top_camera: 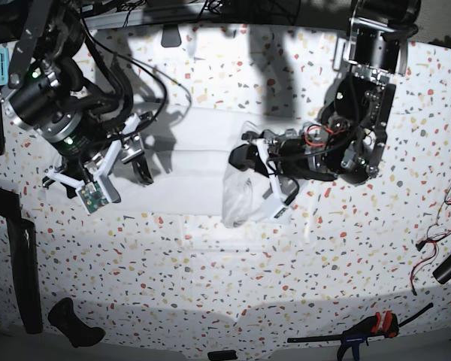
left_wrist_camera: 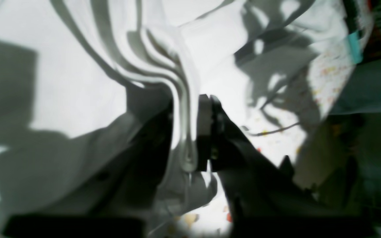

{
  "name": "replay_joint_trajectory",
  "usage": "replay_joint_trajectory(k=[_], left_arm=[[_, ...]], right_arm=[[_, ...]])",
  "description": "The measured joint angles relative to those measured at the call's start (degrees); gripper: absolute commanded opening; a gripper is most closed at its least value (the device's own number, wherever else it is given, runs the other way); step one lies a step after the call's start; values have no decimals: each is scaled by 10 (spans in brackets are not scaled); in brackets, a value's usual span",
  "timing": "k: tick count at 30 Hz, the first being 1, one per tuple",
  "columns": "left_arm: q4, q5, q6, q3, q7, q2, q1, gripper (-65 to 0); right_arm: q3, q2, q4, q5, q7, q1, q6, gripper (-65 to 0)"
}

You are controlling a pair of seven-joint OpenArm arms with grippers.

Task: Fold the T-shirt properly
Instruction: 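Lift the band end and fold it toward the right gripper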

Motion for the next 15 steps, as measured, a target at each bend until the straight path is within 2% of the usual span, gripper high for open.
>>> replay_joint_trajectory(k=[2, 3, 5, 7, 11, 15], left_arm=[[0, -70, 3, 1, -1, -1, 0, -447], [0, -118, 3, 1, 0, -1, 0, -434], [0, -206, 2, 1, 6, 0, 0, -432], [0, -266, -3, 3, 21, 1, 0, -432], [0, -253, -50, 3, 33, -1, -1, -432], [0, -161, -65, 3, 34, -1, -18, -432]], right_arm=[[0, 0, 0, 0, 0, 0, 0, -314], [0, 0, 0, 0, 0, 0, 0, -314], [0, 0, 0, 0, 0, 0, 0, -314], [0, 0, 0, 0, 0, 0, 0, -314], [0, 0, 0, 0, 0, 0, 0, -314], [0, 0, 0, -3, 0, 0, 0, -314]])
